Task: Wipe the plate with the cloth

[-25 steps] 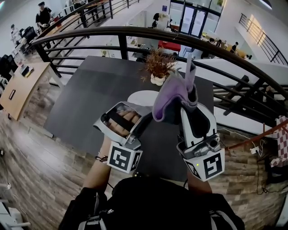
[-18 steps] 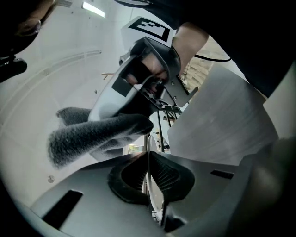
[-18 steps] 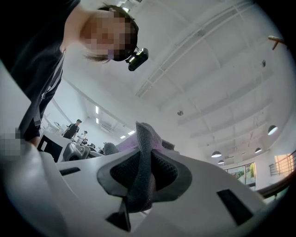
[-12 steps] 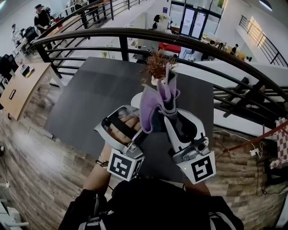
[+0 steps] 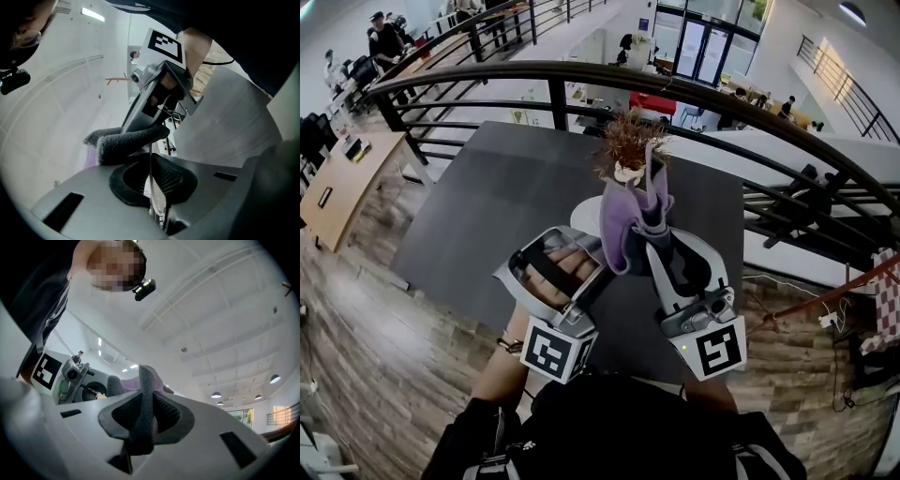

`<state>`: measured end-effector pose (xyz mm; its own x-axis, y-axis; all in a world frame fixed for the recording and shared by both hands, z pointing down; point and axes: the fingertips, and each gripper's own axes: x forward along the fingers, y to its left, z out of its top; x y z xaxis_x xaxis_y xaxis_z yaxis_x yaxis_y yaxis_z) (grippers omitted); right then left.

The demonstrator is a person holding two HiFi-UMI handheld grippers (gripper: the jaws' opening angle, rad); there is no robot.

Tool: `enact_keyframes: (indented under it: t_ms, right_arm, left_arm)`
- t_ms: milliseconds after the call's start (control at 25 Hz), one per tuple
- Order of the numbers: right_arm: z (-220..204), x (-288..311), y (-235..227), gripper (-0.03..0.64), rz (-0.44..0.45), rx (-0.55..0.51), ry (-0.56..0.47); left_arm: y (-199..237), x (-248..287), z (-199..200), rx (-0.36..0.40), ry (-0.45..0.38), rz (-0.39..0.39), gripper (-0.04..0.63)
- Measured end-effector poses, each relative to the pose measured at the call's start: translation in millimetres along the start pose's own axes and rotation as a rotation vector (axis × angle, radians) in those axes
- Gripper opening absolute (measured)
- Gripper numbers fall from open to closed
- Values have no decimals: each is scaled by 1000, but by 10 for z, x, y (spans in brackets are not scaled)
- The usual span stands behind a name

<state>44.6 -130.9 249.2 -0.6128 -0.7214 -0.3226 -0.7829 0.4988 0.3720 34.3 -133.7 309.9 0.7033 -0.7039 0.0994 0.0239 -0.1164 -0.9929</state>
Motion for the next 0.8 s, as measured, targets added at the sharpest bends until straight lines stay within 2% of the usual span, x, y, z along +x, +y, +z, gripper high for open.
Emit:
enact_keyframes:
  t_ms: [320, 800]
  right_arm:
    - [-77, -46, -193, 72, -73, -6, 20]
    - [-253, -180, -472, 72, -156, -5, 86]
  left_arm:
    - [113, -82, 2, 4, -15, 41, 17]
    - [161, -137, 89, 12, -45, 49, 17]
